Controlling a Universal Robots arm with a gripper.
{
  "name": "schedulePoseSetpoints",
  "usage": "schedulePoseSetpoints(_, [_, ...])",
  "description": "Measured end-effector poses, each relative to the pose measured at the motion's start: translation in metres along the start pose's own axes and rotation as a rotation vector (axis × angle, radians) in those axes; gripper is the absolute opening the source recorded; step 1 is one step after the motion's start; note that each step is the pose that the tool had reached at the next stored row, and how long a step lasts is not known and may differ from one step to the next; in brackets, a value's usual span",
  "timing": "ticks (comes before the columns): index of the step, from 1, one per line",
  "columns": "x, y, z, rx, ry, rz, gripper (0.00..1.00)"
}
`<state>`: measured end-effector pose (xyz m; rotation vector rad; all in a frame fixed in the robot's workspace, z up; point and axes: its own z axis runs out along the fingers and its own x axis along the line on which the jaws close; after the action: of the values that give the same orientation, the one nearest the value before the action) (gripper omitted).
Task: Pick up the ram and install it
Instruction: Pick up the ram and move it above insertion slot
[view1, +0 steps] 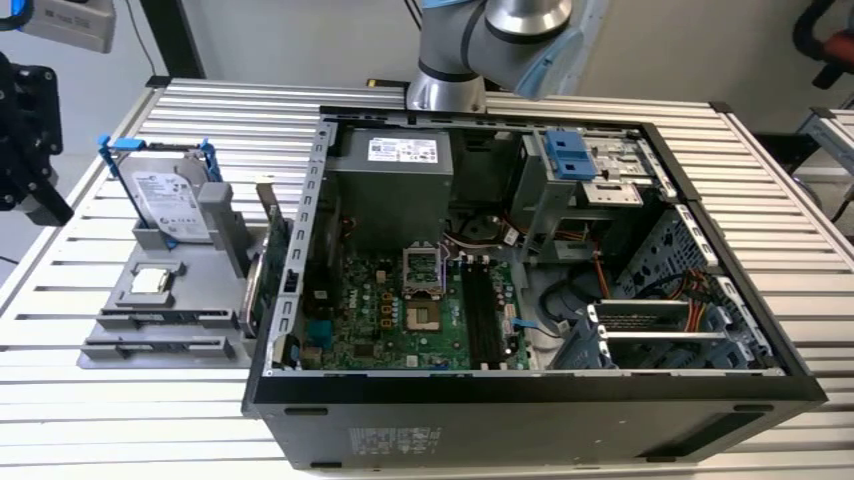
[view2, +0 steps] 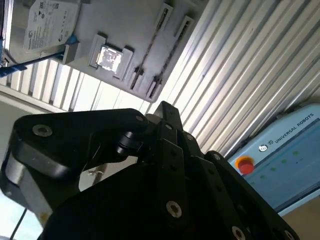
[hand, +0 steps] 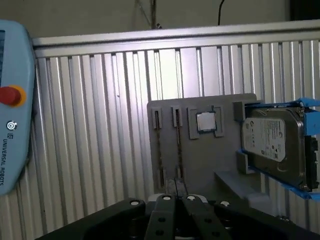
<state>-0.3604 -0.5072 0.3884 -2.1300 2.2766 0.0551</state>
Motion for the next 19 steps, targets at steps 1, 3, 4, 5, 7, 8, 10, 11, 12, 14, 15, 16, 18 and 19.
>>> schedulePoseSetpoints(1, [0.0000,-0.0001,-0.0001,0.0009,0.0002,-0.018,0.00])
schedulePoseSetpoints(3, [0.0001,-0.0001,0.0003,0.0032,0.0003,-0.055,0.00])
schedulePoseSetpoints(4, [0.0001,0.0000,0.0003,0.0046,0.0004,-0.073,0.00])
schedulePoseSetpoints(5, [0.0001,0.0000,0.0004,0.0058,0.0004,-0.091,0.00])
schedulePoseSetpoints(7, [0.0001,0.0000,0.0005,0.0064,0.0005,-0.126,0.00])
schedulePoseSetpoints(8, [0.0001,0.0000,0.0005,0.0064,0.0006,-0.142,0.00])
schedulePoseSetpoints(10, [0.0001,0.0000,0.0005,0.0063,0.0007,-0.170,0.00])
schedulePoseSetpoints(11, [0.0001,0.0000,0.0005,0.0062,0.0009,-0.183,0.00])
schedulePoseSetpoints(12, [0.0001,0.0000,0.0006,0.0060,0.0008,-0.197,0.00])
schedulePoseSetpoints(14, [0.0001,0.0000,0.0007,0.0053,0.0008,-0.217,0.00])
schedulePoseSetpoints(15, [0.0001,0.0000,0.0008,0.0053,0.0008,-0.218,0.00])
schedulePoseSetpoints(16, [0.0001,0.0000,0.0007,0.0052,0.0008,-0.218,0.00])
schedulePoseSetpoints(18, [0.0001,0.0000,0.0007,0.0052,0.0008,-0.218,0.00])
schedulePoseSetpoints(19, [-0.0004,-0.0001,0.0007,0.0051,0.0008,-0.218,0.00])
